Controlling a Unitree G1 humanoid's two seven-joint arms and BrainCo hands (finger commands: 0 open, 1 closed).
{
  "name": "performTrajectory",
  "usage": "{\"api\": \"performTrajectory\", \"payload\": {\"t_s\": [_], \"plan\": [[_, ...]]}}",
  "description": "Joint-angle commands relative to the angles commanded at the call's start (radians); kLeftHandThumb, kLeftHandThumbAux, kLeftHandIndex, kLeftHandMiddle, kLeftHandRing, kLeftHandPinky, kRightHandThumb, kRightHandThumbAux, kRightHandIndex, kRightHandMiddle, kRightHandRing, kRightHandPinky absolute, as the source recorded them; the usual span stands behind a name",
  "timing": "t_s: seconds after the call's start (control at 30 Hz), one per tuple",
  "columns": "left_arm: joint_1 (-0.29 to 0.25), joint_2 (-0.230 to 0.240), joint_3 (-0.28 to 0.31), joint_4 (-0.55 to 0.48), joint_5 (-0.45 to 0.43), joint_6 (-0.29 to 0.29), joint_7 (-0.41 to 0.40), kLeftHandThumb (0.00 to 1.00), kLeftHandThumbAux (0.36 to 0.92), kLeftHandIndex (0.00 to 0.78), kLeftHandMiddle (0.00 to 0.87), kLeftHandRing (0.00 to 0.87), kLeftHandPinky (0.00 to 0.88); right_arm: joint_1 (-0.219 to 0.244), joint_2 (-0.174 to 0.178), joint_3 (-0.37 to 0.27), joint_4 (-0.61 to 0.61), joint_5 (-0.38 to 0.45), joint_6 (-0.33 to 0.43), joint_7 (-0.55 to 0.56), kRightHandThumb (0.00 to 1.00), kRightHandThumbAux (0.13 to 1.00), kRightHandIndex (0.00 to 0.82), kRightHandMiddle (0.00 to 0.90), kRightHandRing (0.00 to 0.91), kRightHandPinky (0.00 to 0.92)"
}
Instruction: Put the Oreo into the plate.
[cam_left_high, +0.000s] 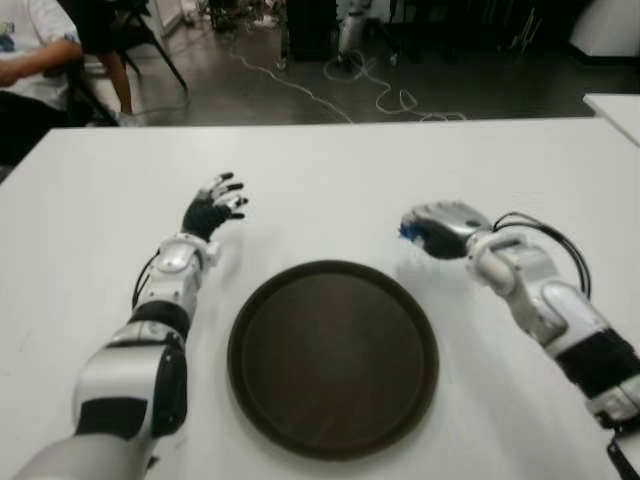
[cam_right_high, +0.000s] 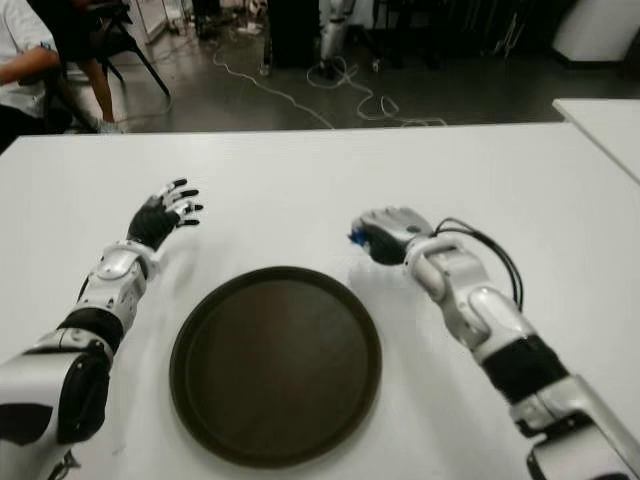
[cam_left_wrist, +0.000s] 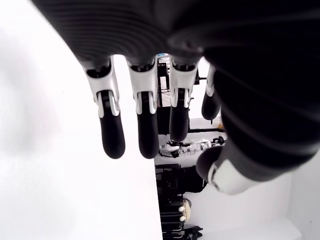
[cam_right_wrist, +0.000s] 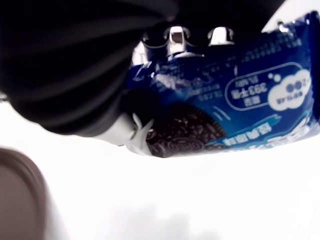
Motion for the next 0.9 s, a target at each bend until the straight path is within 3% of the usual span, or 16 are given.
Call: {"api": "performTrajectory", "payload": {"t_s": [0.47, 0.9], "plan": [[-0.002, 0.0, -0.001, 0.002, 0.001, 0.004, 0.004, 0.076, 0.717, 0.118, 0.195, 0.249, 0.332, 0.006, 0.008, -0.043, -0.127, -0.011, 0.001, 0.012, 0.821, 0.691, 0.38, 0.525, 0.594, 0.522], [-0.006, 0.0, -0.004, 0.004, 0.004, 0.012, 0.006, 0.071, 0.7, 0.115, 0.202, 0.252, 0.325, 0.03, 0.052, -0.058, -0.15, -0.018, 0.003, -0.034, 0.819, 0.693, 0.376, 0.511, 0.573, 0.511]]}}
